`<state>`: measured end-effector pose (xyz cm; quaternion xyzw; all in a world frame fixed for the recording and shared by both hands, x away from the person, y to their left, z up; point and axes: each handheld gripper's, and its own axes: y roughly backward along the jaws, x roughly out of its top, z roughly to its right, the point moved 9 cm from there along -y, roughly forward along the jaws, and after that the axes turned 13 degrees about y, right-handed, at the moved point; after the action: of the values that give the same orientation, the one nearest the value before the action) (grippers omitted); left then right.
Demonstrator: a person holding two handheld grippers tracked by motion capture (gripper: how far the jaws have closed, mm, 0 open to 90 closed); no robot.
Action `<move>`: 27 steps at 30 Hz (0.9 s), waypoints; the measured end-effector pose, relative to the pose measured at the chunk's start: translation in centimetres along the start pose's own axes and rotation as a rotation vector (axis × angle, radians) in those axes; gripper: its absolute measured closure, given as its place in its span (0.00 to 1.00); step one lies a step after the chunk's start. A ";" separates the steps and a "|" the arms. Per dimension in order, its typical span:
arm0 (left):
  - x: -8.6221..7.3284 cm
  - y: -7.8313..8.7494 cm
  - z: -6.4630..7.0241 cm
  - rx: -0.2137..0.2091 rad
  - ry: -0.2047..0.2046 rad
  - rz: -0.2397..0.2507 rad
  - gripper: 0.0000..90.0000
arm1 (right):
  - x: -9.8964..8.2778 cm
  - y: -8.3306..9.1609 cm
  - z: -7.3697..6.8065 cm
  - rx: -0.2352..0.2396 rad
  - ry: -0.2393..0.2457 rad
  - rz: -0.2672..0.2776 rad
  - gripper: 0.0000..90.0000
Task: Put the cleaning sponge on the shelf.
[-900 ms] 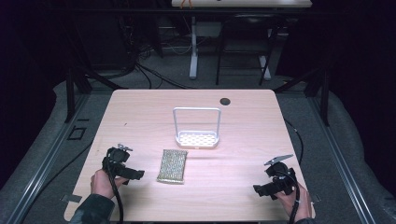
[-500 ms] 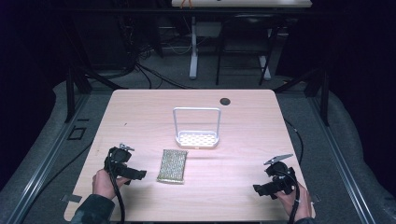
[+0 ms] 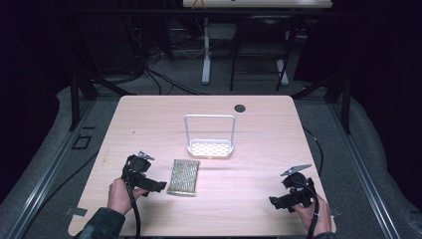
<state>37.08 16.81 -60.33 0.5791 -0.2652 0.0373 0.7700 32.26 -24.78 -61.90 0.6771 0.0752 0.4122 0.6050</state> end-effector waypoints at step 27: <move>2.5 -3.7 4.7 -0.039 -0.087 -0.071 0.00 | 0.0 0.1 0.1 -0.002 0.004 0.004 0.00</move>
<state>38.89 10.73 -61.54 0.5740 -0.2785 -0.0204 0.7698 32.28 -24.87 -61.76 0.6759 0.0746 0.4146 0.6048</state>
